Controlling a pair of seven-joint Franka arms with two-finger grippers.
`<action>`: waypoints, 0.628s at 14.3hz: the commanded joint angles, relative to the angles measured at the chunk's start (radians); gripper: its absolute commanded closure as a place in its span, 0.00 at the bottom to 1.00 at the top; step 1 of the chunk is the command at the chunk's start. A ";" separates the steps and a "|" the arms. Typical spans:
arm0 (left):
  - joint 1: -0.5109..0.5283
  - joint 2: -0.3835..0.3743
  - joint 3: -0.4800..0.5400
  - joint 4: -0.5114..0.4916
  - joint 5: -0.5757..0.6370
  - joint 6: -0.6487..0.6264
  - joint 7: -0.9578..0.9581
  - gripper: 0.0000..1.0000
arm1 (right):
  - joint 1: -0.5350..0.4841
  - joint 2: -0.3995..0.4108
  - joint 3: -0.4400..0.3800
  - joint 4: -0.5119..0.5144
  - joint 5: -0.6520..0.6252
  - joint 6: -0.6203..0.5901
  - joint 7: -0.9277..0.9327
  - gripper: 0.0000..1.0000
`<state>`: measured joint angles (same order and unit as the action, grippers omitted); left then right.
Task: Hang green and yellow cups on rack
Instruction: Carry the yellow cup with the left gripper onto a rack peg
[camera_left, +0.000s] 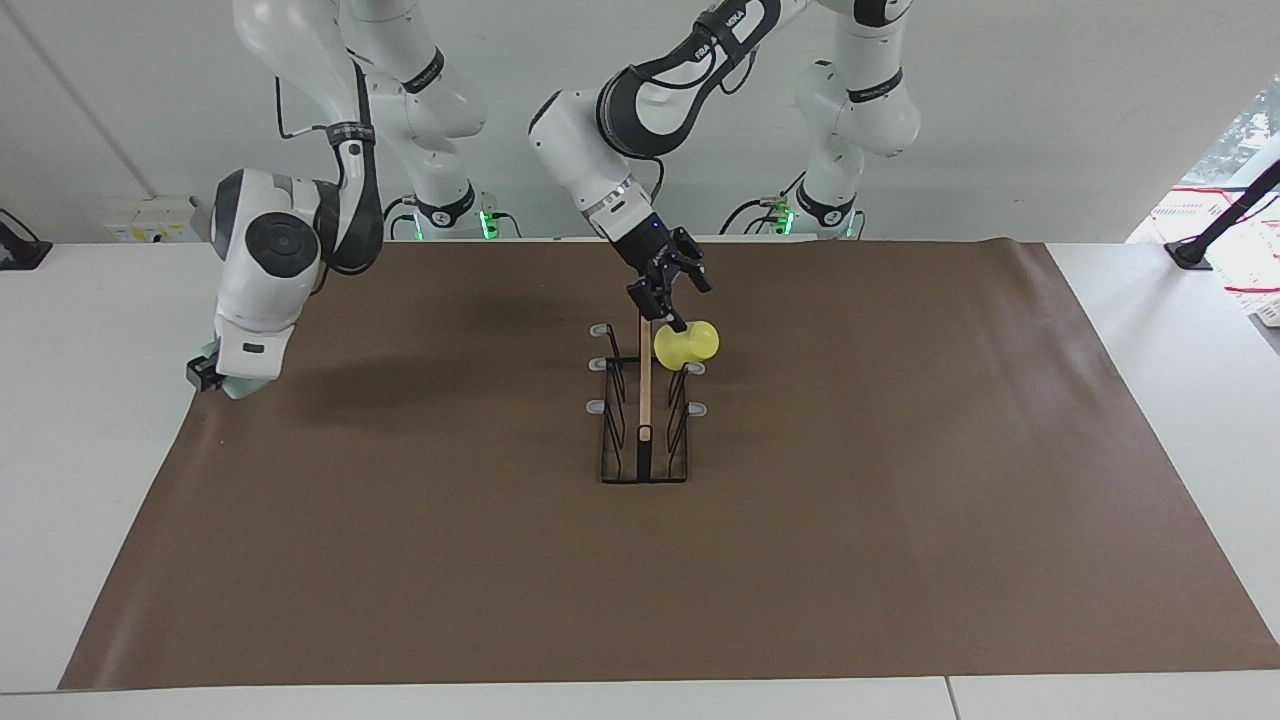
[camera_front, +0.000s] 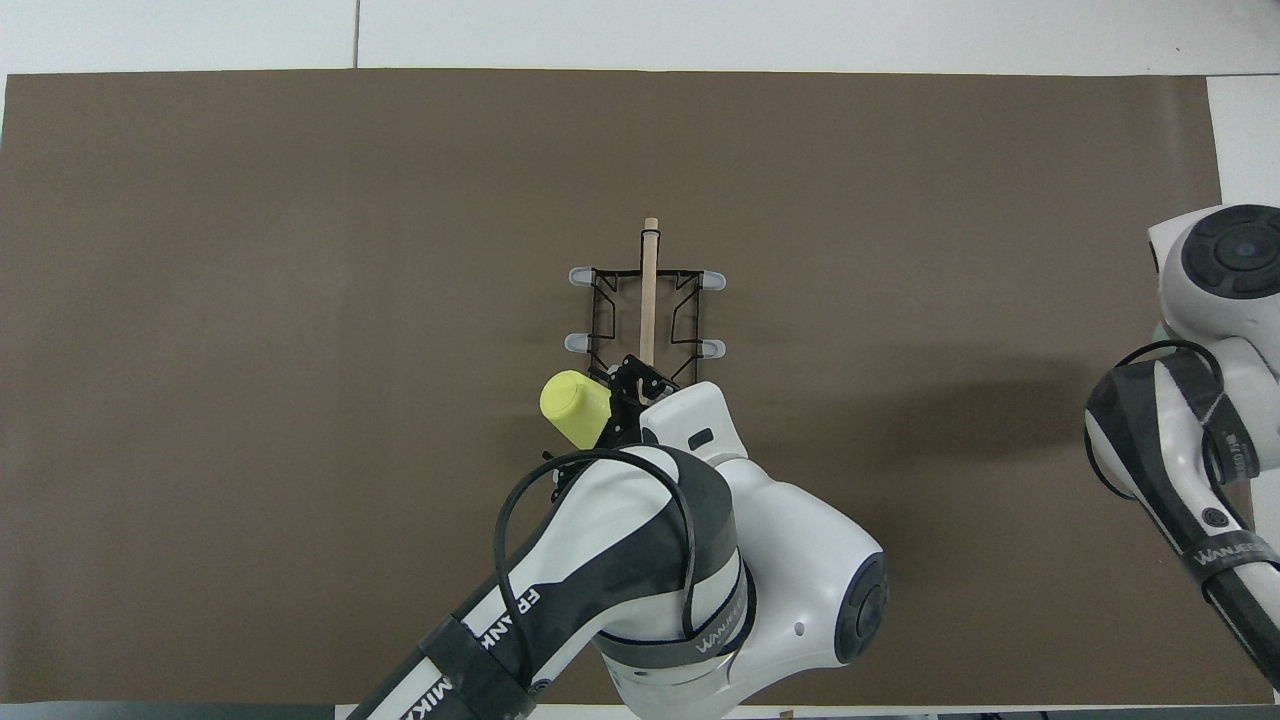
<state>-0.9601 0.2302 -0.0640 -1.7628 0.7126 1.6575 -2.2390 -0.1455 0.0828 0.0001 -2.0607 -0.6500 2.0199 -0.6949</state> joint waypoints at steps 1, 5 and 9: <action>0.007 -0.067 0.010 -0.018 -0.036 0.018 0.054 0.00 | -0.060 0.008 0.008 0.040 0.128 0.013 -0.078 1.00; 0.137 -0.140 0.012 -0.026 -0.191 0.059 0.461 0.00 | -0.016 -0.037 0.021 0.047 0.141 -0.019 -0.083 1.00; 0.317 -0.166 0.012 -0.027 -0.347 0.140 1.006 0.00 | 0.040 -0.101 0.032 0.115 0.390 -0.245 -0.074 1.00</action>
<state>-0.7190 0.1003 -0.0500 -1.7622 0.4494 1.7419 -1.4386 -0.1065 0.0285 0.0252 -1.9760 -0.3806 1.8540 -0.7564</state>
